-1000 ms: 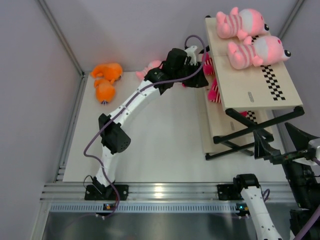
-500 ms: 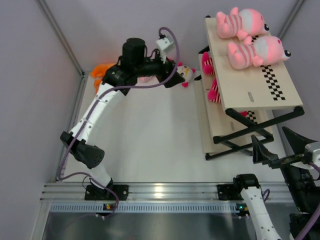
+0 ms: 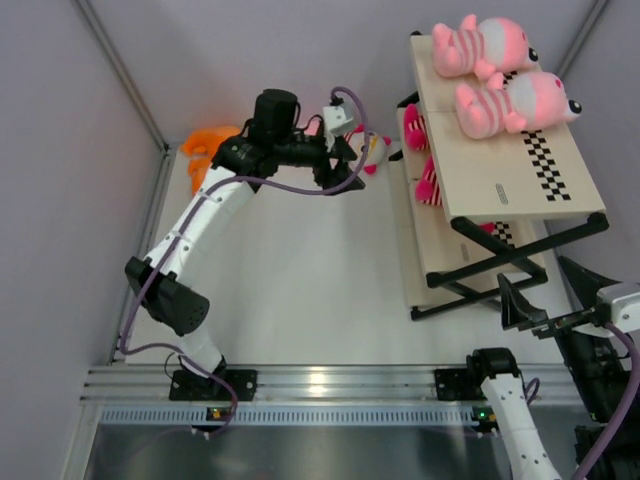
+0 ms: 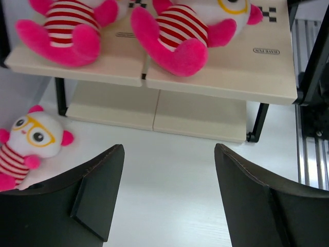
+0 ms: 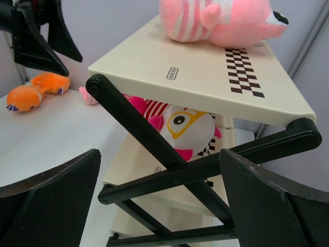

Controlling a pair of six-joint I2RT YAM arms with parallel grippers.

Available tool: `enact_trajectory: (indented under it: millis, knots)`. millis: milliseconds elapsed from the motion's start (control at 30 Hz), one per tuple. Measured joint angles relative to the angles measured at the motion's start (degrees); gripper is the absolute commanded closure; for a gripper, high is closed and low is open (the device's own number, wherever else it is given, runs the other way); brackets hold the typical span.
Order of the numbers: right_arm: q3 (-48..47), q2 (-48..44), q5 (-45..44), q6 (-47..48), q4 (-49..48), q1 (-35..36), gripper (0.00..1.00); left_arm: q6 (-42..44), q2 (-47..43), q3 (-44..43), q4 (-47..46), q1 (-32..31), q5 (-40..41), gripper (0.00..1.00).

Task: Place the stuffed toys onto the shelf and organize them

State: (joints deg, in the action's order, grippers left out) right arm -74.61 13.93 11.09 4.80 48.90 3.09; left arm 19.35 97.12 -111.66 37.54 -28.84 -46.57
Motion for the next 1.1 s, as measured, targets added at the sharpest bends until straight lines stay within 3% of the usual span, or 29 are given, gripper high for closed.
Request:
enact_trajectory:
  millis: [433, 1100]
  knots:
    - [0.48, 0.11, -0.57, -0.33, 0.00, 0.00, 0.01, 8.50, 15.04, -11.26, 1.31, -12.85, -2.12, 0.21]
    - [0.48, 0.11, -0.94, -0.31, 0.50, 0.00, 0.01, 9.38, 21.68, -15.85, -3.98, -15.47, 0.74, 0.20]
